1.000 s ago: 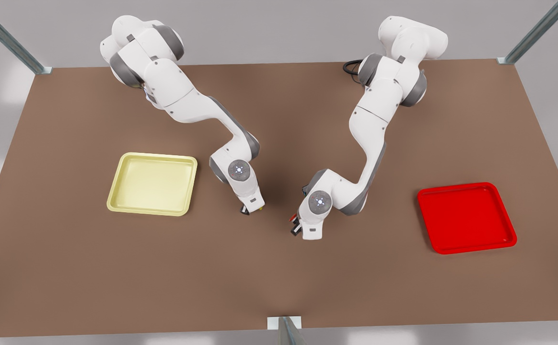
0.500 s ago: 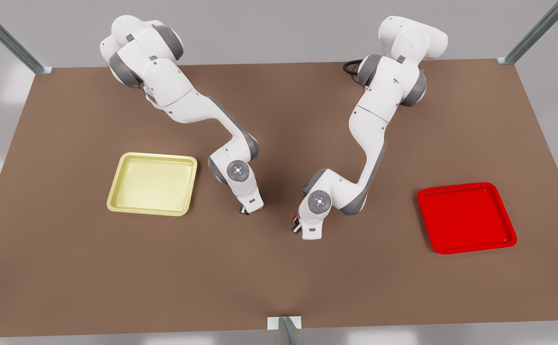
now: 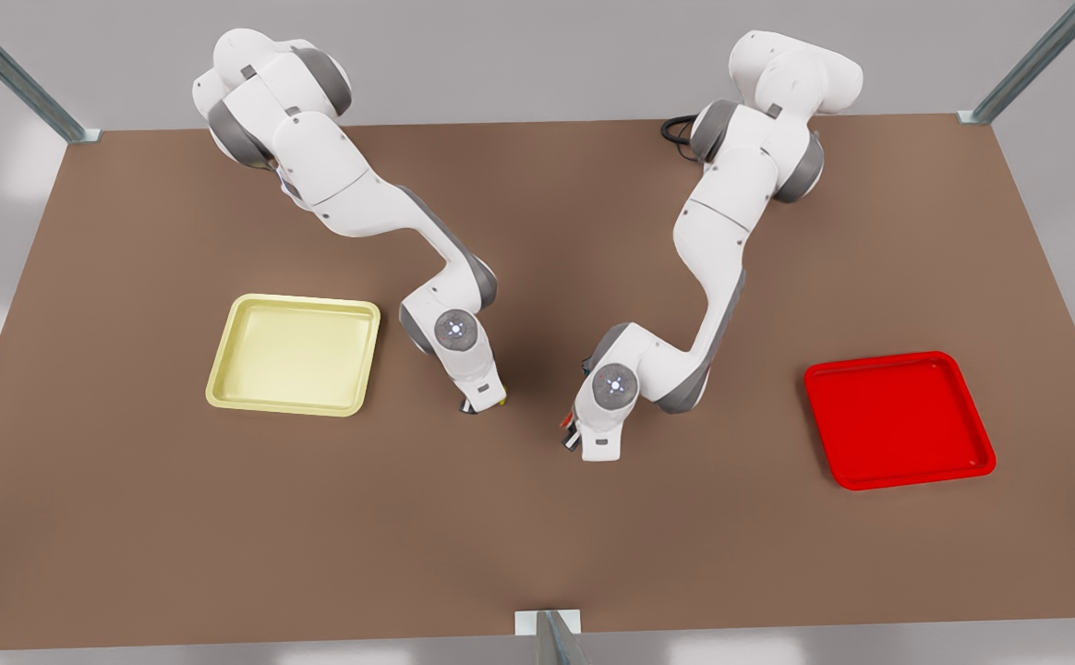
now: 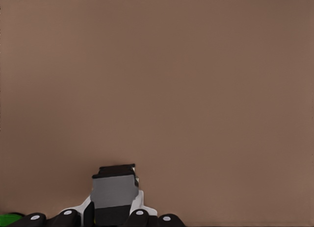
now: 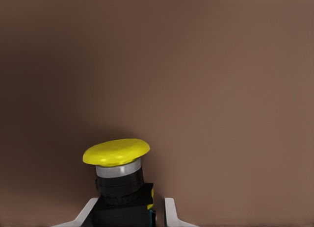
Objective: Place the switches on the corresponding trays according to their colors
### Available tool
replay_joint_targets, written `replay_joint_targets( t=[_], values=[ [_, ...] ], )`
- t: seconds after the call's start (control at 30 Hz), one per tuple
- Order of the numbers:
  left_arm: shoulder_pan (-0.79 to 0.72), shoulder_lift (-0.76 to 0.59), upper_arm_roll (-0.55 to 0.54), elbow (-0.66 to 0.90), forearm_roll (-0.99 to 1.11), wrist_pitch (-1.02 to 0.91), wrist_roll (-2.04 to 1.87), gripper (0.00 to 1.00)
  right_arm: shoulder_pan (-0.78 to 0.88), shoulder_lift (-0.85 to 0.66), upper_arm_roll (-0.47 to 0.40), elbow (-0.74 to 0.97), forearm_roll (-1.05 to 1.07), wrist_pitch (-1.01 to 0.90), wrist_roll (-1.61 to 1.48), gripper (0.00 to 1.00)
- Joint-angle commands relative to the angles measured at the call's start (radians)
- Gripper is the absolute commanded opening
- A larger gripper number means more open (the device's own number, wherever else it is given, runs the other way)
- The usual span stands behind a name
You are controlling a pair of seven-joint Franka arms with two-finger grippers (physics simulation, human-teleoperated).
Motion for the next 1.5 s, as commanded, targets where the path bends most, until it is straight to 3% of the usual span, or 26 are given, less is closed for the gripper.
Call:
replay_joint_targets(
  t=[0.0, 0.43, 0.57, 0.63, 0.73, 0.83, 0.9, 0.97, 1.0, 1.17, 1.27, 1.3, 1.33, 1.37, 1.4, 1.47],
  values=[
    [0.000, -0.001, 0.000, 0.001, -0.025, 0.001, 0.001, 0.49, 0.000, 0.000, 0.000, 0.000, 0.000, 0.001, 0.000, 0.55],
    [0.074, -0.084, -0.009, 0.007, -0.031, -0.108, 0.079, 0.49, -0.026, -0.032, 0.014, -0.012, -0.001, -0.017, -0.008, 0.51],
    [0.132, -0.159, -0.008, -0.005, -0.034, -0.225, 0.191, 0.49, -0.047, -0.092, 0.014, -0.035, -0.001, -0.127, -0.015, 0.51],
    [0.199, -0.210, -0.008, -0.072, -0.034, -0.234, 0.294, 0.49, -0.080, -0.164, 0.014, -0.080, -0.002, -0.210, -0.049, 0.52],
    [0.345, -0.316, -0.026, -0.210, -0.033, -0.249, 0.494, 0.49, -0.228, -0.271, 0.003, -0.141, -0.006, -0.324, -0.363, 0.52],
    [0.486, -0.442, -0.026, -0.382, -0.022, -0.249, 0.685, 0.49, -0.314, -0.414, -0.034, -0.317, -0.041, -0.361, -0.561, 0.52],
    [0.543, -0.494, -0.025, -0.439, -0.008, -0.252, 0.785, 0.50, -0.330, -0.521, -0.035, -0.558, -0.044, -0.218, -0.563, 0.52],
    [0.640, -0.535, -0.025, -0.491, 0.032, -0.252, 0.900, 0.50, -0.373, -0.525, -0.037, -0.664, -0.051, -0.106, -0.566, 0.54],
    [0.687, -0.540, -0.025, -0.507, 0.033, -0.252, 0.951, 0.50, -0.379, -0.517, -0.037, -0.663, -0.054, -0.101, -0.565, 1.00],
    [0.776, -0.548, -0.025, -0.534, 0.076, -0.237, 1.055, 0.50, -0.390, -0.518, -0.061, -0.657, -0.071, -0.107, -0.591, 1.00],
    [0.836, -0.528, -0.025, -0.533, 0.104, -0.188, 1.121, 0.52, -0.414, -0.512, -0.052, -0.535, -0.077, -0.218, -0.598, 1.00],
    [0.836, -0.522, -0.025, -0.533, 0.104, -0.188, 1.115, 1.00, -0.413, -0.511, -0.048, -0.486, -0.078, -0.221, -0.597, 1.00],
    [0.830, -0.520, -0.025, -0.531, 0.104, -0.188, 1.110, 1.00, -0.408, -0.508, -0.048, -0.390, -0.078, -0.265, -0.598, 1.00],
    [0.813, -0.529, -0.029, -0.525, 0.104, -0.199, 1.100, 1.00, -0.399, -0.422, -0.014, -0.056, -0.080, -0.552, -0.594, 1.00],
    [0.808, -0.548, -0.084, -0.519, 0.104, -0.243, 1.064, 1.00, -0.399, -0.362, -0.012, 0.141, -0.080, -0.681, -0.586, 1.00],
    [0.807, -0.638, -0.193, -0.456, 0.105, -0.412, 1.057, 1.00, -0.397, -0.365, -0.014, 0.354, -0.081, -0.727, -0.516, 1.00]
  ],
)
